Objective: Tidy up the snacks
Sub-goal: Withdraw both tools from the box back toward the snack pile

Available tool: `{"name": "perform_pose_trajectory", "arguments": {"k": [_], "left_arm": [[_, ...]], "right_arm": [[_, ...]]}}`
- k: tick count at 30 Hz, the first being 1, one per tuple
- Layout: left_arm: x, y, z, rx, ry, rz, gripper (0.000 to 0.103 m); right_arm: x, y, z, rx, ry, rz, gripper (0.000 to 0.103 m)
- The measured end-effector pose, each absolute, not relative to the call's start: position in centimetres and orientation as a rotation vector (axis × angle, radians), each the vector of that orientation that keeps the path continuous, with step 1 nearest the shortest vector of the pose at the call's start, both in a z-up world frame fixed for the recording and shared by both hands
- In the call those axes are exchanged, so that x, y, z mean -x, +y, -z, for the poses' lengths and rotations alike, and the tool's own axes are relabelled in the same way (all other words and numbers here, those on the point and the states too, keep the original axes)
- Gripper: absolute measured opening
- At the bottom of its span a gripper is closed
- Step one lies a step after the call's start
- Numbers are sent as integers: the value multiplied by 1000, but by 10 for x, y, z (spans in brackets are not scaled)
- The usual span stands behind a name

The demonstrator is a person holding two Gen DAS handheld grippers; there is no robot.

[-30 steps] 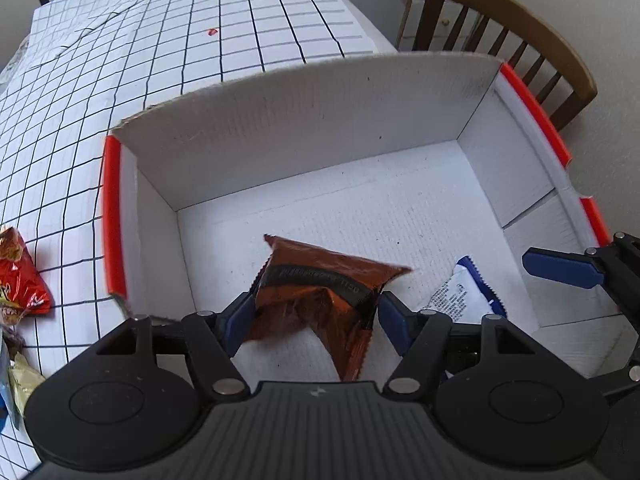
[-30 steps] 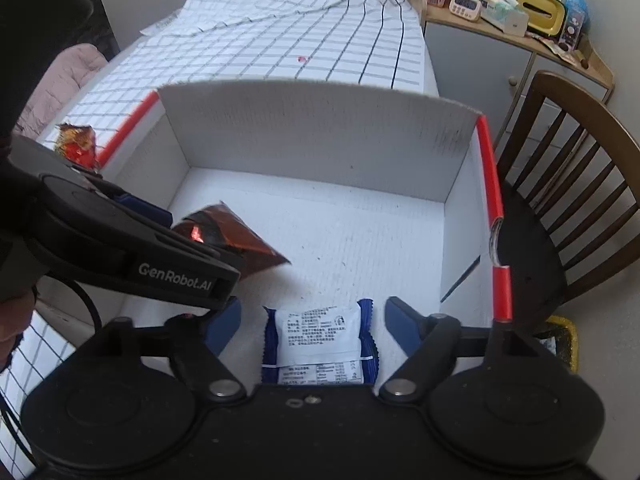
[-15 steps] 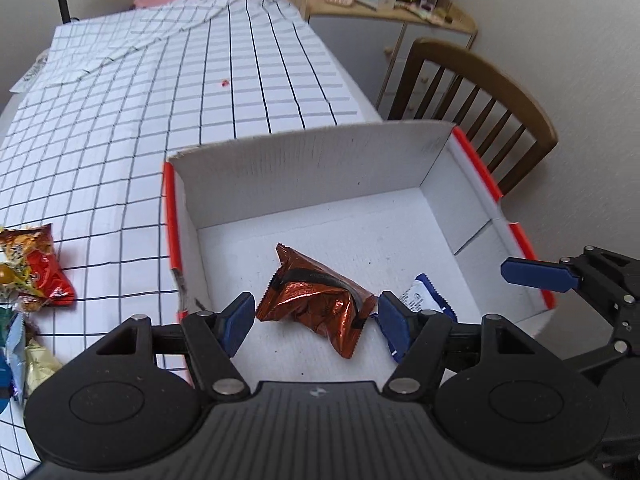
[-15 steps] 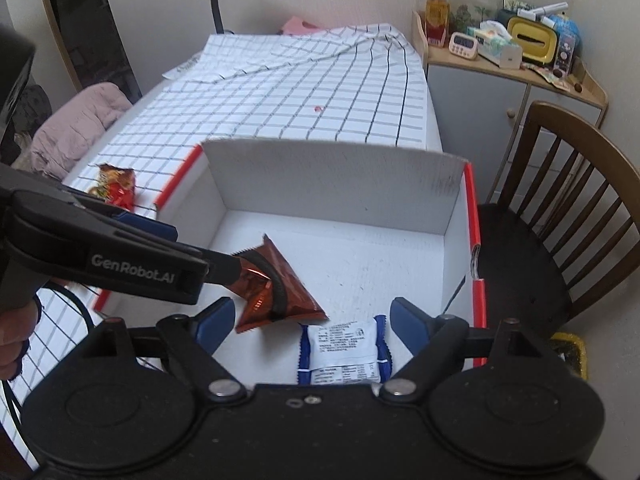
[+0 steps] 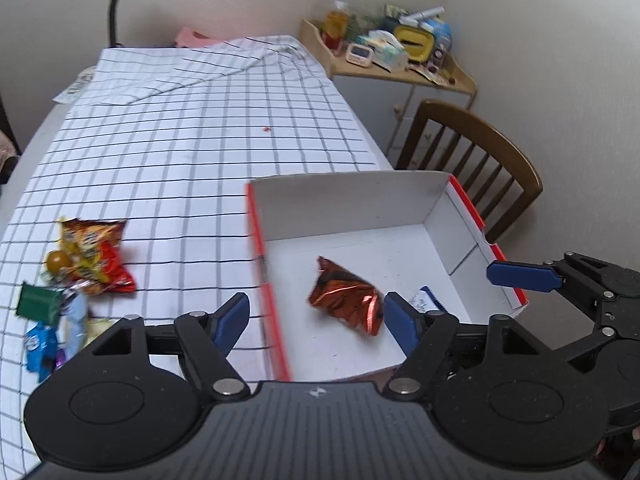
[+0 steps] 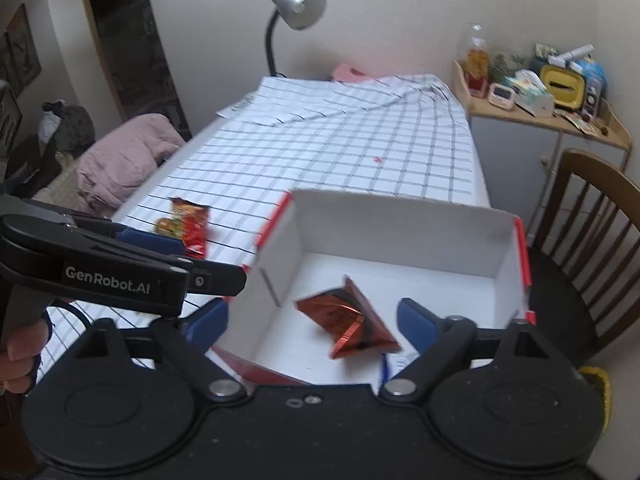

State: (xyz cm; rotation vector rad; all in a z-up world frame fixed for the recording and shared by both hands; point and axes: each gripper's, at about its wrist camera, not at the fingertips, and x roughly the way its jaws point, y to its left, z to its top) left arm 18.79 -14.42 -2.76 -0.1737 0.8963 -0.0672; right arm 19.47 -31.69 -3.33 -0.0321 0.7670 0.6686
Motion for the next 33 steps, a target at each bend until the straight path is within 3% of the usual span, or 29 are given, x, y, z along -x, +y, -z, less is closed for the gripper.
{"name": "perform_pose_trajectory", "arguments": {"k": [5,17,20,33], "left_arm": [[-164,-106,26,234,868,42,83],[-127,1,30,316,856,21,94],[-121,27,36,334,852,18,101],[-120,113,84,243,905,-73,101]], "right_arm": [[-178,-288,26,44,745,-693,95],[-149,-210,30,14,773,-704,96],[-144,-190,33,11,782,-699,96],[-147,-103,77,32,828,-680,96]]}}
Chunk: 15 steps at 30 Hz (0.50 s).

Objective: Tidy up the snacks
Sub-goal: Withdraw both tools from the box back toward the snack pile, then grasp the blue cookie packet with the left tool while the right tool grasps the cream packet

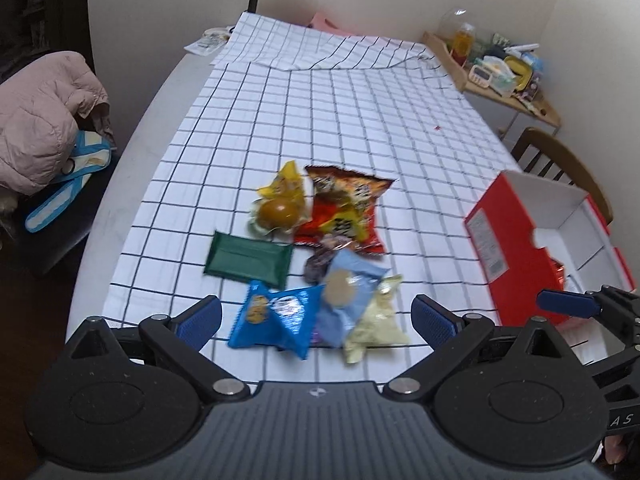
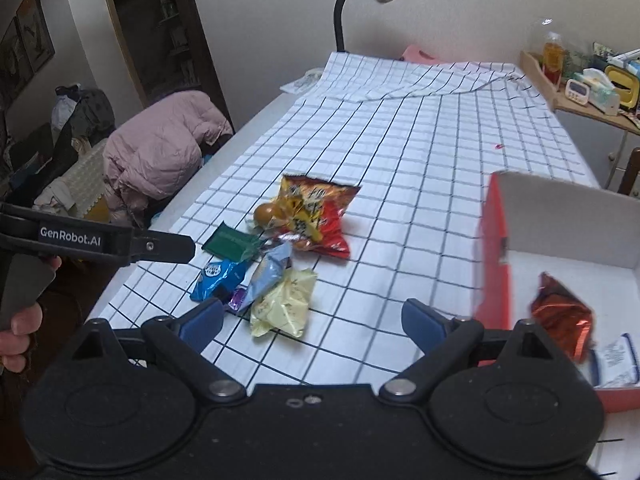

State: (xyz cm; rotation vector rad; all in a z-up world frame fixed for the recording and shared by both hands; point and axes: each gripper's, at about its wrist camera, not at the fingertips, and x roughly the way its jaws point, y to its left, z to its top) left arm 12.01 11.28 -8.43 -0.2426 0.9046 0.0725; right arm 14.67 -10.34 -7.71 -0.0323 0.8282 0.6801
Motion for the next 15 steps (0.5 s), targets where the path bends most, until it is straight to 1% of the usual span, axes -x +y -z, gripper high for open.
{"name": "perform_pose_trajectory", "arguments": {"k": [9,15], "left_arm": [[-134,122,126,175,971,-45,101],[-146,131,147,193,1014,-42,101]], "right_arm": [[-156,-60,118,111,867,-712,92],[-169,-44,139,119,906,-728,89]]}}
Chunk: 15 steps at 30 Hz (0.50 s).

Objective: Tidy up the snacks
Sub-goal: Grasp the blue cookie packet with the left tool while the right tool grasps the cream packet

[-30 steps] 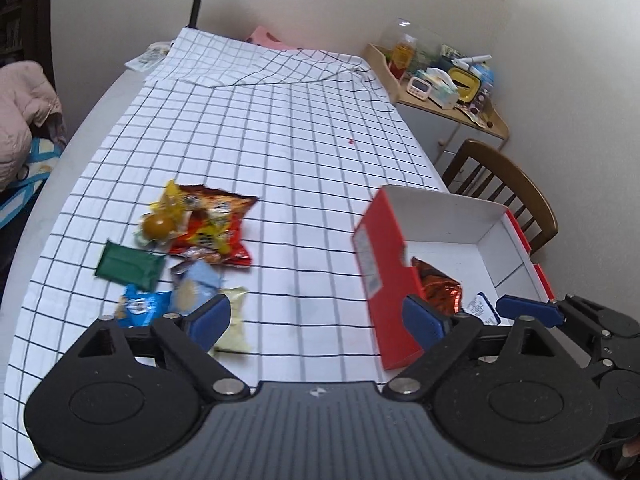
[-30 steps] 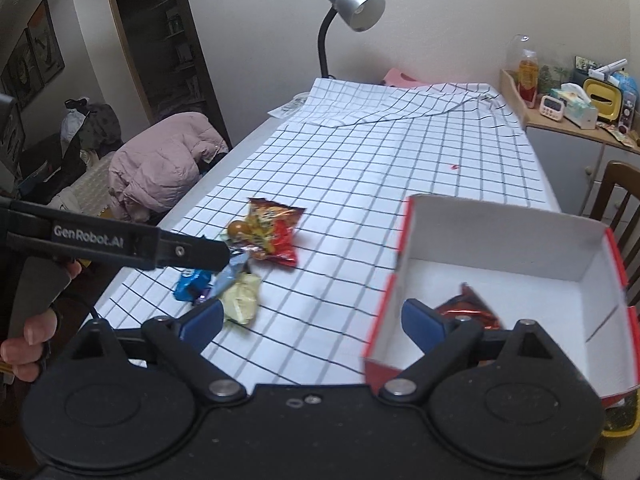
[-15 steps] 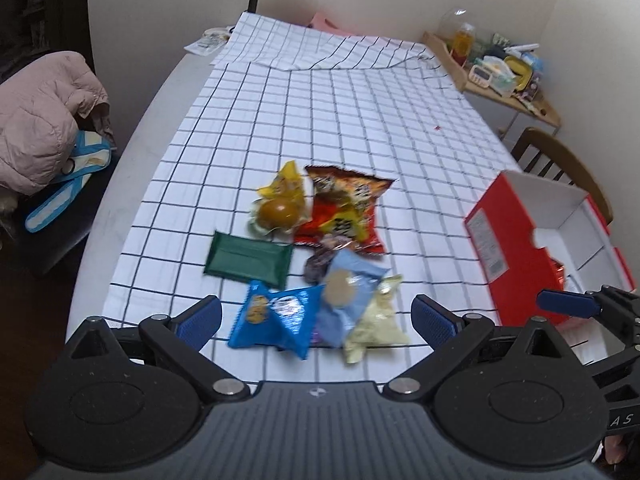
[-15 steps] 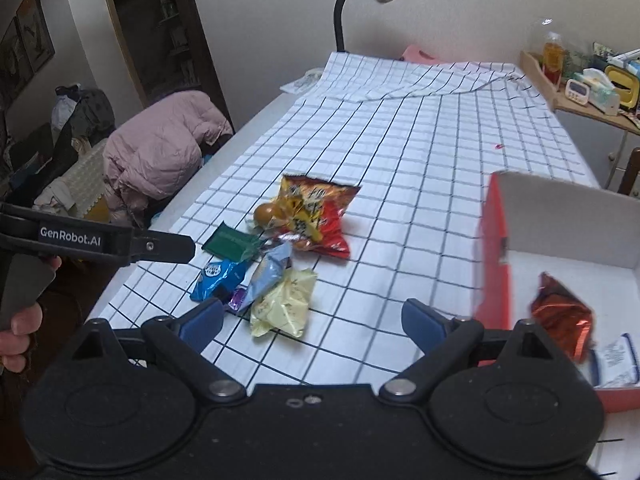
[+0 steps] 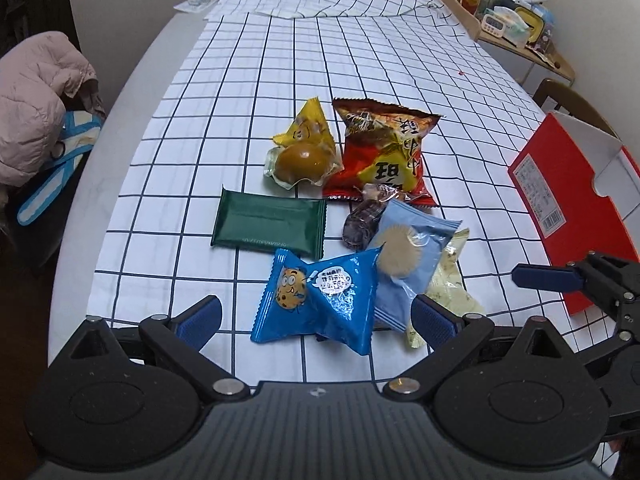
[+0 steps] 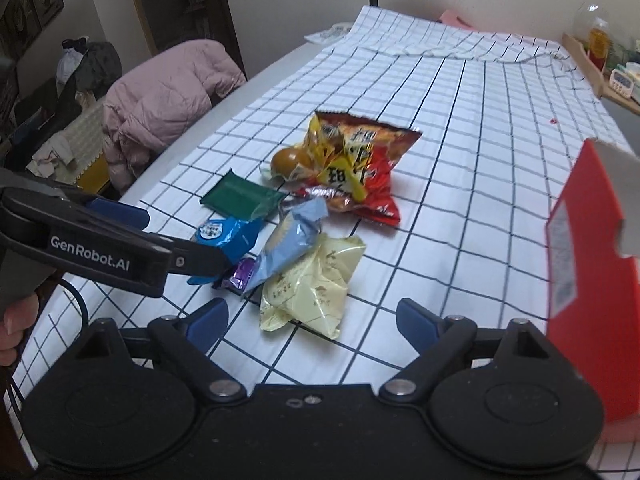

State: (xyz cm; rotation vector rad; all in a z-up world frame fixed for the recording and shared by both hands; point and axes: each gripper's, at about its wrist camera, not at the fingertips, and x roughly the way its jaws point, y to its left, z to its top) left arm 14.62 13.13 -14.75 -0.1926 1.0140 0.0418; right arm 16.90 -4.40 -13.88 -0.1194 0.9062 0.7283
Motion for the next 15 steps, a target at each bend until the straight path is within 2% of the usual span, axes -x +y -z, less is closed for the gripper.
{"name": "perform_pose_trajectory", "arguments": {"k": [15], "left_arm": [[-177,158,179,391,1118,3,98]], "right_arm": [[-197,-25,163,74,938,-778,76]]}}
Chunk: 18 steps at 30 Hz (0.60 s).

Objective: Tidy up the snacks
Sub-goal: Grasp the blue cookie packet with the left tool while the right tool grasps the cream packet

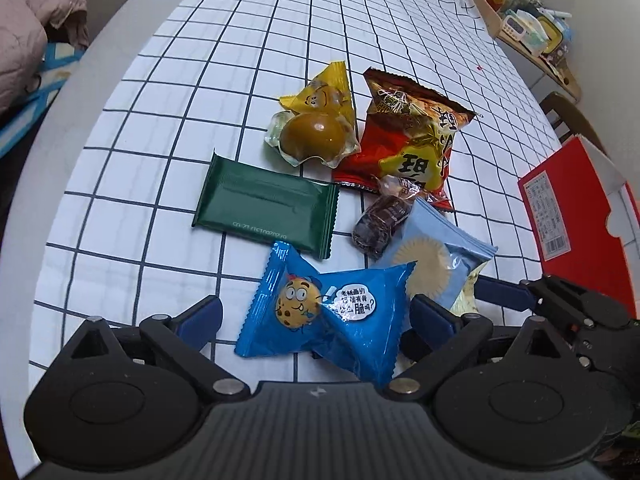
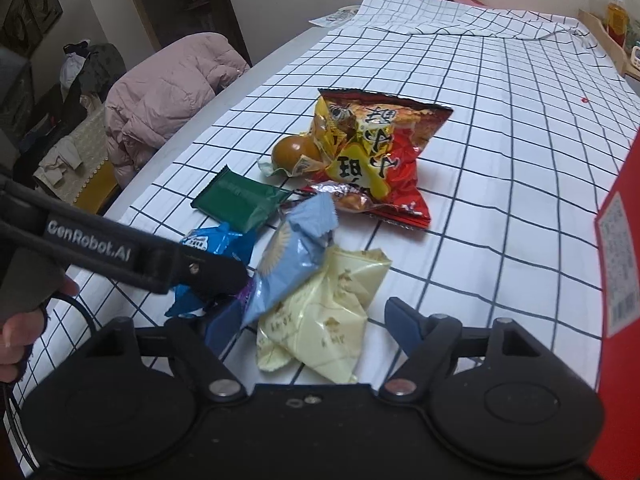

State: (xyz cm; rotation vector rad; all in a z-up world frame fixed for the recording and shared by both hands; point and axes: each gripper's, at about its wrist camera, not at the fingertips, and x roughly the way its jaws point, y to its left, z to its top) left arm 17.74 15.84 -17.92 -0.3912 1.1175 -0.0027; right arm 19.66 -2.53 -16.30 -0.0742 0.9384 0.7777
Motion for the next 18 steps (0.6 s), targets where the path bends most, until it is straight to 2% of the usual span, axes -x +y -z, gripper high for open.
{"name": "perform_pose_trajectory", "arguments": {"k": [3,15,18], "left_arm": [[-179,158,181,400,1122,14,86],[-175,159,173,422,1098,24,62],[-172,159,173,428,1092,22,58]], "right_arm": [[-197,-26,163,60,946,-790,69],[-193,-32,156,19,939,-781,43],[-190,-34,152,7,933,-774,32]]}}
